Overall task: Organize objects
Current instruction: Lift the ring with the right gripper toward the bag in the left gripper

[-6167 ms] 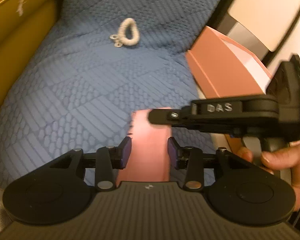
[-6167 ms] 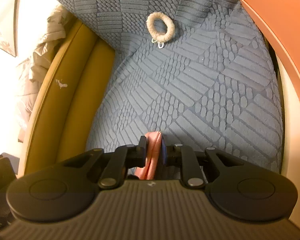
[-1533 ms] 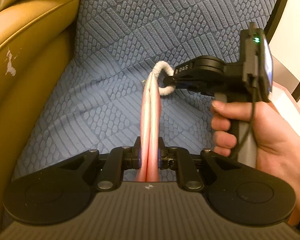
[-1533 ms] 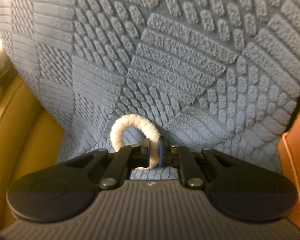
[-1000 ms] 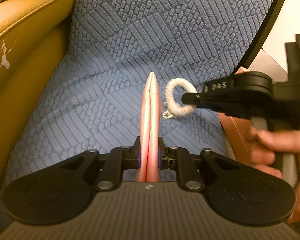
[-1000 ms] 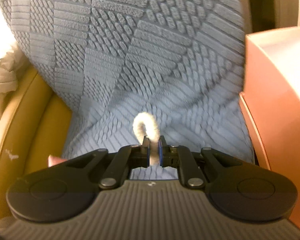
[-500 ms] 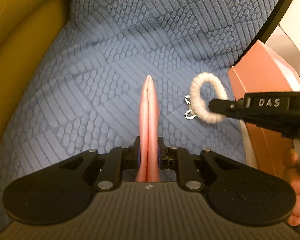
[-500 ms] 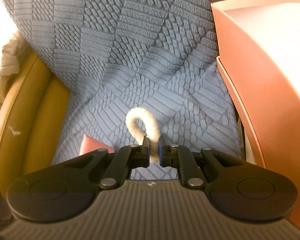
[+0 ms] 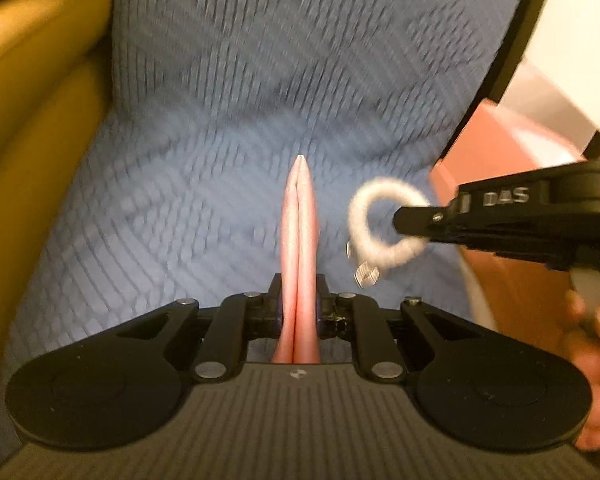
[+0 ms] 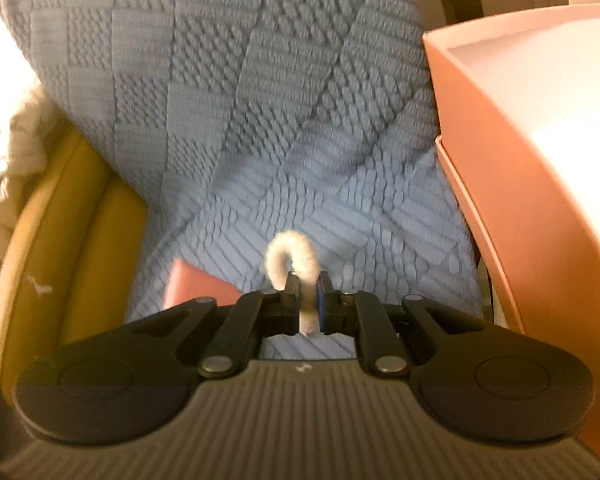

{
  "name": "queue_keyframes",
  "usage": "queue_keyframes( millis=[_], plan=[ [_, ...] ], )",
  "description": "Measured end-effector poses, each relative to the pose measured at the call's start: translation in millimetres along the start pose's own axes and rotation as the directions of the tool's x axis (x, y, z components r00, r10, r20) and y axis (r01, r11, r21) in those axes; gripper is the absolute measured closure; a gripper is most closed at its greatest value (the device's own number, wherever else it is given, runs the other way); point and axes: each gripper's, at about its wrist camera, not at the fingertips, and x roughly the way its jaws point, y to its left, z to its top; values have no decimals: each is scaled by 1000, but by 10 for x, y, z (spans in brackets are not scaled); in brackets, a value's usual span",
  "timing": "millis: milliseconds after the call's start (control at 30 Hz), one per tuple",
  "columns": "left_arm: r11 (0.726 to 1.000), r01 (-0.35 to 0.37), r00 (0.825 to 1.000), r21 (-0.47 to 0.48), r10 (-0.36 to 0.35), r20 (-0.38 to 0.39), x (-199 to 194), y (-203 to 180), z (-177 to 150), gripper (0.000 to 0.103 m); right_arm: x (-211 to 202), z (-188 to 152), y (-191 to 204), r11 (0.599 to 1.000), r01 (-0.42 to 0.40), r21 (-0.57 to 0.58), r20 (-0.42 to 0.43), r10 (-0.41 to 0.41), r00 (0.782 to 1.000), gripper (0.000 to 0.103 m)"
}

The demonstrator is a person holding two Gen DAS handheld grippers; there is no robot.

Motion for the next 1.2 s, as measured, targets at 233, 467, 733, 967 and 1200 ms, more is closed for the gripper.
queue_keyframes(
  millis=[233,467,733,967,1200],
  plan=[
    [999,46,997,7,-47,63,-297,-51,-43,87,-78,108,49,1000,-4,30,18,3,1000,91],
    [995,100,987,24,-102,122,-565,-133,-87,87,-385,252,166,1000,0,7,44,0,999,91],
    [982,164,968,91,-178,175,-696,-258,1,87,-939,454,406,999,13,-30,102,-10,995,91],
    [970,211,953,122,-232,196,-790,-336,66,87,-1386,619,652,997,17,-70,161,-6,987,92],
    [951,206,951,229,-250,181,-813,-477,48,87,-1629,662,1023,990,-35,-139,203,63,977,92]
  ],
)
